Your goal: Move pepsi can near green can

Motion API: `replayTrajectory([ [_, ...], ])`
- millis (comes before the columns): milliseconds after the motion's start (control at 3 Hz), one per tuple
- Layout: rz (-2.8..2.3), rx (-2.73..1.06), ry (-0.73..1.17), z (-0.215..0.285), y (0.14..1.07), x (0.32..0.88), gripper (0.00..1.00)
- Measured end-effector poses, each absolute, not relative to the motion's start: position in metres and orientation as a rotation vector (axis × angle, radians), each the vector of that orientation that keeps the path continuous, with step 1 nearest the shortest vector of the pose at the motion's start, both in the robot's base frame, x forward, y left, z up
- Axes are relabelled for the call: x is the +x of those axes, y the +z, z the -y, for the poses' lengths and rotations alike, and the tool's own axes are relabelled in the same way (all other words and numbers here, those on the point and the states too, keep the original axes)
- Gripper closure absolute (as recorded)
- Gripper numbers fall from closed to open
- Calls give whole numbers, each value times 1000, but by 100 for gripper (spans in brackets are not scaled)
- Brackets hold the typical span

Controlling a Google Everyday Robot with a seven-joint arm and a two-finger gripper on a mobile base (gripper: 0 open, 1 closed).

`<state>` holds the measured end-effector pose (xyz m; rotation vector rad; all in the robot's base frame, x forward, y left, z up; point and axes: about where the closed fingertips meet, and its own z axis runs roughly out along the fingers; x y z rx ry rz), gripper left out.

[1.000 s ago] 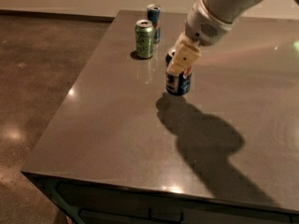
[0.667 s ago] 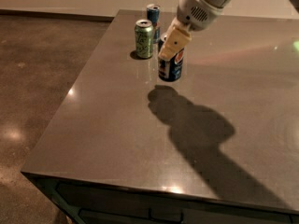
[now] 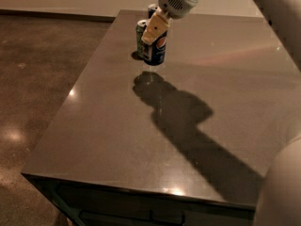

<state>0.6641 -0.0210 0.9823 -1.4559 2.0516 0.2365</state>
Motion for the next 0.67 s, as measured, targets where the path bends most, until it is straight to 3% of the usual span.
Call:
replayTrajectory([
  [667, -2128, -1334, 251, 4, 968, 709, 100],
])
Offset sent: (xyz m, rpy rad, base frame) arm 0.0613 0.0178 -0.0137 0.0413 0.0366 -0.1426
